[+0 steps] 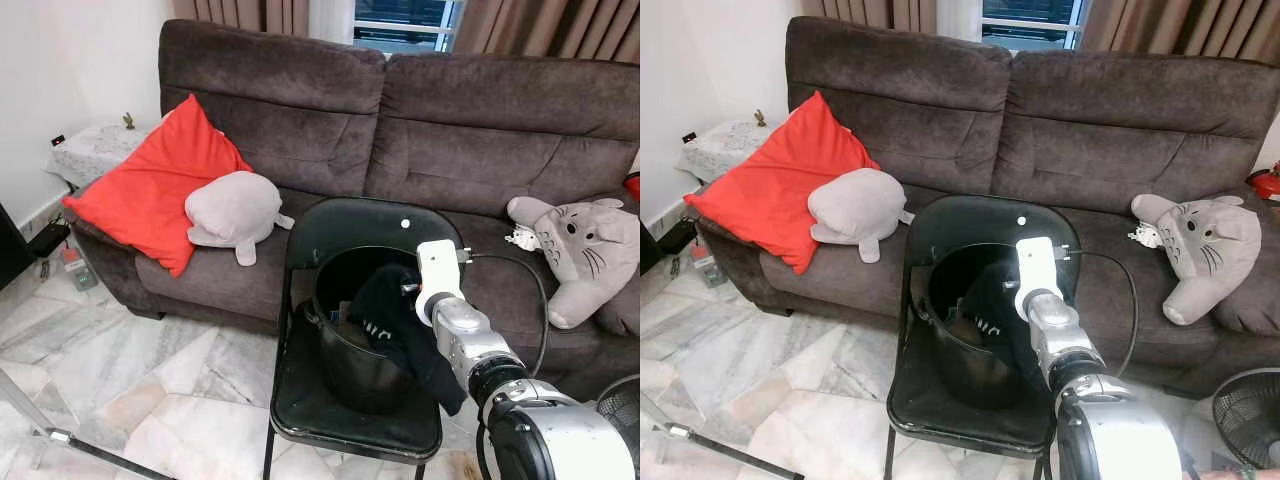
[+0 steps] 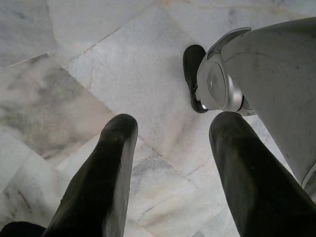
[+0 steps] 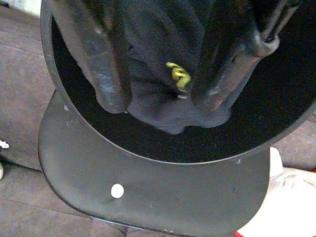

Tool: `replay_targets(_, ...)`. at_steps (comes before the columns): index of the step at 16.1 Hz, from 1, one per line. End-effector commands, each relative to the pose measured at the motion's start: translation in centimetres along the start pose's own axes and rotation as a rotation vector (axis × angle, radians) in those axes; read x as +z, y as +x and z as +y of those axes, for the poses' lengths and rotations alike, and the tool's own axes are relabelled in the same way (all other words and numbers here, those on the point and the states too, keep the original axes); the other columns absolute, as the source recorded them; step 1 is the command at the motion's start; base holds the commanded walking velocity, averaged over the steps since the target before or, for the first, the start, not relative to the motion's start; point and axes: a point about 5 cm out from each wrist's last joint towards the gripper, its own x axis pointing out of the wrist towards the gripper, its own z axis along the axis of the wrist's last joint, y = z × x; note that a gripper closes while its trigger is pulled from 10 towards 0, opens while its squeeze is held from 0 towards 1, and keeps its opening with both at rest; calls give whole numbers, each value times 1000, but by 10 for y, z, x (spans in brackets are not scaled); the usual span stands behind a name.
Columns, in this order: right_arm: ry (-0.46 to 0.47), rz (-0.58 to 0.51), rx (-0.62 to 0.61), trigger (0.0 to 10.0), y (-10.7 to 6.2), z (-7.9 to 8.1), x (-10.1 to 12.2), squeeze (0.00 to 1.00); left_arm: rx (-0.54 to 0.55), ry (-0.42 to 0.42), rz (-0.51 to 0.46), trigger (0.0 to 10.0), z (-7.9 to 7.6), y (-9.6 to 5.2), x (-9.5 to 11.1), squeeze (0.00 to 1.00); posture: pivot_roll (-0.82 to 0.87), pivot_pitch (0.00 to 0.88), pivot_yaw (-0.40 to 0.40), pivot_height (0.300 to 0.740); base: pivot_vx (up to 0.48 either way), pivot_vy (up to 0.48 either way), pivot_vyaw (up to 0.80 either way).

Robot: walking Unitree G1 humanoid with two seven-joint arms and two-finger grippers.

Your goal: Hang hanger

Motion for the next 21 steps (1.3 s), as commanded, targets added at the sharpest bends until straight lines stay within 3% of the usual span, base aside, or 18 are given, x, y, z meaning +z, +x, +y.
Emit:
replay_targets(1,14,16,-10,10000,-1,-2,-5,1000,6,-2,28,10000,3,-1,-7,0,204,0,-32,740,0,0,0)
replay_targets(5,42,-100,-40,10000,-2,-9,7,1000,3,0,23,10000,1,-1,-4,0,172,0,-26,740,0,0,0)
replay_targets(6,23,-174,-46,10000,-3,-11,13,1000,0,1,19,10000,0,0,-3,0,160,0,-25,740,0,0,0)
replay_targets(7,19,-222,-58,10000,-5,-14,14,490,-2,2,17,10000,0,0,-3,0,146,0,-24,740,0,0,0)
replay_targets(8,34,-245,-65,10000,-6,-15,13,90,-3,2,16,10000,-1,0,-2,0,136,0,-23,740,0,0,0)
replay_targets(9,20,-274,-90,10000,-12,-22,-3,0,-7,3,14,10000,-2,0,-1,0,125,0,-24,740,0,0,0)
replay_targets(12,-188,-245,-211,10000,-36,-52,-54,0,-13,8,13,10000,-3,0,0,0,87,0,-21,740,0,0,0)
replay_targets(13,-305,-230,-253,10000,-53,-67,-76,0,-15,13,15,10000,-3,1,0,0,74,0,-19,740,0,0,0)
replay_targets(15,-448,-227,-274,10000,-65,-74,-87,0,-18,18,15,10000,-3,1,1,0,61,0,-18,740,0,0,0)
replay_targets(16,-584,-208,-275,10000,-74,-75,-98,0,-20,21,14,10000,-3,1,2,0,58,0,-16,740,0,0,0)
replay_targets(17,-599,-204,-275,10000,-76,-75,-100,0,-20,22,13,10000,-3,1,2,0,60,0,-16,740,0,0,0)
replay_targets(18,-652,-193,-275,10000,-78,-74,-104,243,-21,22,12,10000,-3,1,3,0,60,0,-17,740,0,0,0)
replay_targets(19,-772,-191,-249,10000,-81,-70,-107,1000,-22,22,11,10000,-3,1,3,0,58,0,-17,740,0,0,0)
replay_targets(21,-987,-154,-153,10000,-85,-61,-120,1000,-25,23,14,10000,-3,1,3,0,57,0,-20,740,0,0,0)
